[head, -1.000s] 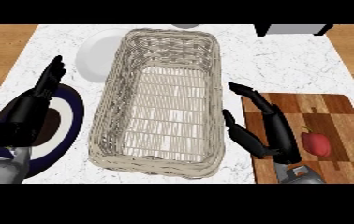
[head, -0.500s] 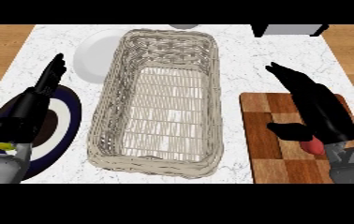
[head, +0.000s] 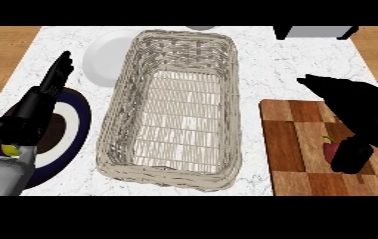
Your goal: Pick the bell pepper from the cutting board and place it in the basket
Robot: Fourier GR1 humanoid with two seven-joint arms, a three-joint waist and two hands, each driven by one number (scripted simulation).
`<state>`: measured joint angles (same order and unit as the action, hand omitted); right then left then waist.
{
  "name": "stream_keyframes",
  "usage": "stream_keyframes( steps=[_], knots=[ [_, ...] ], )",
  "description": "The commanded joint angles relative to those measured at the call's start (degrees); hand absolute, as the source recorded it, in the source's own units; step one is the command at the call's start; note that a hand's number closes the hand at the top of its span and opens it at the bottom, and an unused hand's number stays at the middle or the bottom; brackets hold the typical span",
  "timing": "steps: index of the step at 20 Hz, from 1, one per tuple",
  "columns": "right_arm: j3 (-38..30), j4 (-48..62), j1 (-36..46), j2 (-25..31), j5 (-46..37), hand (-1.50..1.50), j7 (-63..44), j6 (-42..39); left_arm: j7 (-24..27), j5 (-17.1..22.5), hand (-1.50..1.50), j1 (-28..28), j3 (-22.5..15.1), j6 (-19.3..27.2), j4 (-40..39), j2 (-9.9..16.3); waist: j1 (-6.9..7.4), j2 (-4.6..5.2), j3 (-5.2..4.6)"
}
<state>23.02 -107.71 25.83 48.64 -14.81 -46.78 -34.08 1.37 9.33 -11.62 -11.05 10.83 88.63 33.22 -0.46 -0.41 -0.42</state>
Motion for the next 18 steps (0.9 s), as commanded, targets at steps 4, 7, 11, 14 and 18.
stream_keyframes(
  steps=[4,7,11,14,18],
  knots=[
    [-2.8,1.4,4.3,-0.3,9.7,-1.50,-12.5,-11.9,-0.9,-1.3,0.00,-1.0,0.7,-1.2,-0.1,-1.2,0.44,0.35,0.32],
    [-4.0,2.6,0.0,1.7,8.4,-1.50,-7.3,-11.3,1.5,-2.3,0.00,-0.1,1.8,-1.5,-0.9,-1.9,0.26,0.35,0.38],
    [-3.7,4.5,-2.4,1.0,3.4,-1.50,-2.2,-10.9,0.9,-3.6,0.00,-1.1,1.5,-2.0,-2.5,-4.6,0.32,0.42,0.42],
    [-4.8,3.3,-2.1,0.5,4.1,-1.50,-5.2,-14.6,4.3,-3.4,0.00,0.5,3.6,-4.0,-4.3,-4.5,0.23,0.36,0.38],
    [-1.3,12.3,-1.7,-1.6,-2.8,-1.50,0.1,-13.6,0.0,-4.6,0.00,-0.3,2.7,-3.4,-0.5,-5.3,0.92,0.53,0.43]
  ],
)
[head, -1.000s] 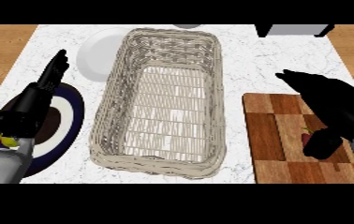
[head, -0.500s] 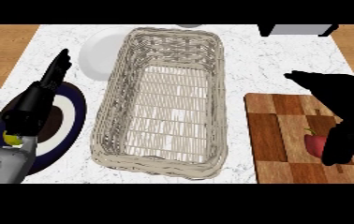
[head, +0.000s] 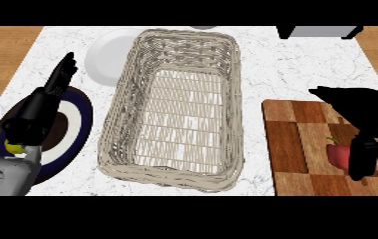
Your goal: Pick the bell pepper from the cutting board and place it in the basket
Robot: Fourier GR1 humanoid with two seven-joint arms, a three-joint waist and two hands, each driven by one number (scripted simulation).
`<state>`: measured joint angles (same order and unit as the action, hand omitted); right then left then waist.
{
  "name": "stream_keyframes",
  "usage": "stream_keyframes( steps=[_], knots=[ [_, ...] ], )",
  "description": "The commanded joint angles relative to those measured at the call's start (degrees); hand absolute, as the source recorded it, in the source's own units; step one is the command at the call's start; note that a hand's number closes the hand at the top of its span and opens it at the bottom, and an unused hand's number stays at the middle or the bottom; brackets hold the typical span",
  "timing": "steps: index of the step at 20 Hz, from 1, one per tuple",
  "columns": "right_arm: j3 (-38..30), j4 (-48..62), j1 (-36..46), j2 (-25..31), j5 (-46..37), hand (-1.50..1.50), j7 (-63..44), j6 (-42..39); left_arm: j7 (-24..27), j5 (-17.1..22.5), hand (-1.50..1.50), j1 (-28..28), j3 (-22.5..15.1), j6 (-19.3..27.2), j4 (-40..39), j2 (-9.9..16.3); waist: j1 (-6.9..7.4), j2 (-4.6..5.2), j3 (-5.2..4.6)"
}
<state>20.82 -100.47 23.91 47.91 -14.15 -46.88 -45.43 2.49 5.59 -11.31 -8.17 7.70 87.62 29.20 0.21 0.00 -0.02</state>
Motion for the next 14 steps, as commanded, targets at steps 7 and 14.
stream_keyframes(
  steps=[7,14],
  knots=[
    [-0.4,2.8,-8.0,-3.7,-13.1,-1.50,4.2,-0.2,-0.9,-3.3,0.00,1.0,2.4,-2.7,1.5,-2.7,-0.26,-0.04,0.03],
    [-1.4,5.7,-11.5,-5.4,-21.9,-1.50,12.1,2.7,-3.4,-5.2,0.00,0.6,3.8,-4.1,2.3,-5.4,-0.19,-0.01,0.04]
  ],
)
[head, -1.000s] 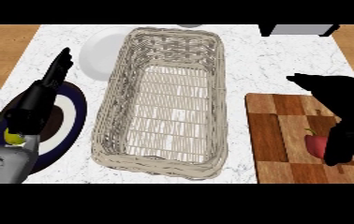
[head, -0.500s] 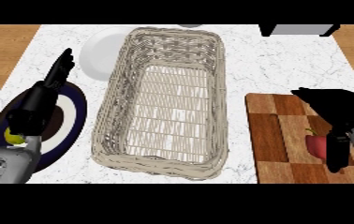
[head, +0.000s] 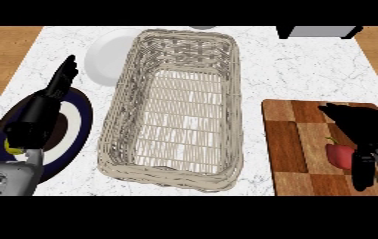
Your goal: Pick the bell pepper from the cutting board and place it in the basket
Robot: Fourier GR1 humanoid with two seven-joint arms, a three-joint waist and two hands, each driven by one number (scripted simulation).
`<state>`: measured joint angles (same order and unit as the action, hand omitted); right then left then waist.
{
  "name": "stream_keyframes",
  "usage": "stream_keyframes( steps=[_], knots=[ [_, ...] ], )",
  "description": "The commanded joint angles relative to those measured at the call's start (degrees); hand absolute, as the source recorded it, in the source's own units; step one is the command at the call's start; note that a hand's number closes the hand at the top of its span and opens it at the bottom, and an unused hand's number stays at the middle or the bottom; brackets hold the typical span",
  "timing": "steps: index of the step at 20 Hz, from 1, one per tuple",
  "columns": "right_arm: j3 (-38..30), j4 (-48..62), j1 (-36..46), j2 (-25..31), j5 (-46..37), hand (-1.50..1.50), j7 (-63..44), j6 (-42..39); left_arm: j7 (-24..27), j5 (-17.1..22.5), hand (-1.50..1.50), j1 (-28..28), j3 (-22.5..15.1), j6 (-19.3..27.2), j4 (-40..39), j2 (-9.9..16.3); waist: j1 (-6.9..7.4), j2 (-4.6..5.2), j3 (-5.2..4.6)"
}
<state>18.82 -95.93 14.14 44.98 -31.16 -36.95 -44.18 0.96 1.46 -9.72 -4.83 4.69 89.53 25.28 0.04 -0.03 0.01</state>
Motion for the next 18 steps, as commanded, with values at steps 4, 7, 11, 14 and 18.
stream_keyframes(
  steps=[4,7,11,14,18],
  knots=[
    [-2.6,-0.3,-3.7,-2.3,-7.2,-1.50,6.6,2.0,-2.0,-2.2,0.00,-2.3,2.6,-3.0,-0.6,-1.6,-0.15,0.01,0.00],
    [-1.5,4.9,-5.2,-2.4,-12.2,-1.50,12.4,8.9,-3.3,-3.3,0.00,-2.1,1.9,-2.0,0.9,-3.3,-0.10,0.02,0.02],
    [-2.5,9.0,-1.6,-6.6,-15.5,-1.50,12.8,6.7,-1.4,-2.5,0.00,-1.7,5.6,-6.1,0.2,-2.1,0.15,0.05,0.00],
    [-5.0,6.1,-6.3,-5.4,-15.4,-1.50,15.8,7.2,-2.3,-4.6,0.00,-3.8,4.9,-4.9,-0.3,-4.4,-0.18,0.01,0.00],
    [-6.1,10.1,-4.1,-8.8,-18.8,-1.50,16.6,7.6,-1.9,-5.7,0.00,-4.3,5.7,-6.2,-2.4,-5.8,-0.08,0.05,0.00]
  ],
)
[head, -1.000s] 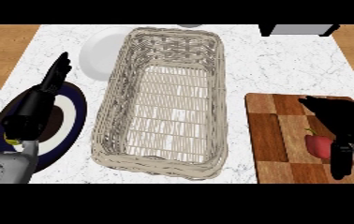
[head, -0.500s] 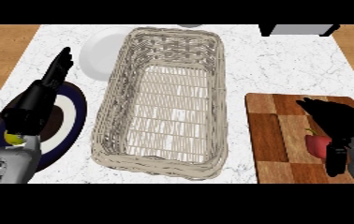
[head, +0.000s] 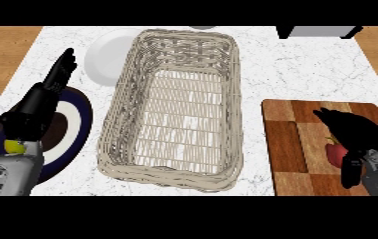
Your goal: Pick the bell pepper from the cutting board and place it in the basket
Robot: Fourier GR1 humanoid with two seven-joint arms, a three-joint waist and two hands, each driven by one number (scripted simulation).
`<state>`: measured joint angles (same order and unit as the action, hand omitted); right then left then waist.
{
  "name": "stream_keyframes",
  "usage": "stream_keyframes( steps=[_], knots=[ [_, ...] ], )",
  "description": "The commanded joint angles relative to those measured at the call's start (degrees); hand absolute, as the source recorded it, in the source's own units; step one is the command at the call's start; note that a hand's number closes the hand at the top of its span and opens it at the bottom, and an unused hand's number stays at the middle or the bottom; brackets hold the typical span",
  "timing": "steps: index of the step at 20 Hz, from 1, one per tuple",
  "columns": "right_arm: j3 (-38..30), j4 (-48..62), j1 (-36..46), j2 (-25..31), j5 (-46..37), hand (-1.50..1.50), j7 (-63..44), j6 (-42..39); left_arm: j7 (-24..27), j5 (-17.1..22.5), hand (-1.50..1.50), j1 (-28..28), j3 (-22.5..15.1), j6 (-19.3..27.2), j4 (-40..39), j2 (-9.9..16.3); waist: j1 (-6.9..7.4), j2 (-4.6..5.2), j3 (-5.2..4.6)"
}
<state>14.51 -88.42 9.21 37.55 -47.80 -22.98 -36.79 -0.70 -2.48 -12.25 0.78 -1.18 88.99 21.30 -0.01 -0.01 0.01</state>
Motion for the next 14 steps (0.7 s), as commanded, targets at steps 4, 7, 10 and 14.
stream_keyframes(
  steps=[4,7,10,14],
  knots=[
    [-0.5,5.4,1.0,-4.2,-5.8,-1.50,2.7,1.2,-2.6,-0.4,0.00,-1.7,2.0,-2.1,0.2,-1.8,0.17,0.05,0.00],
    [-3.6,4.9,-1.0,-1.7,-6.5,-1.50,5.7,0.0,1.9,-4.1,0.00,1.8,1.1,-0.2,-0.1,-3.9,0.08,0.01,-0.01],
    [-3.8,8.2,0.6,-5.7,-8.8,-1.50,4.5,2.4,-0.8,-3.1,0.00,-0.5,2.2,-3.0,0.6,-2.9,0.12,0.03,-0.01],
    [-6.5,9.3,-2.5,-2.4,-9.9,-1.50,10.4,3.2,0.8,-4.5,0.00,3.0,2.2,-2.6,2.1,-4.8,0.08,0.00,-0.01]
  ],
)
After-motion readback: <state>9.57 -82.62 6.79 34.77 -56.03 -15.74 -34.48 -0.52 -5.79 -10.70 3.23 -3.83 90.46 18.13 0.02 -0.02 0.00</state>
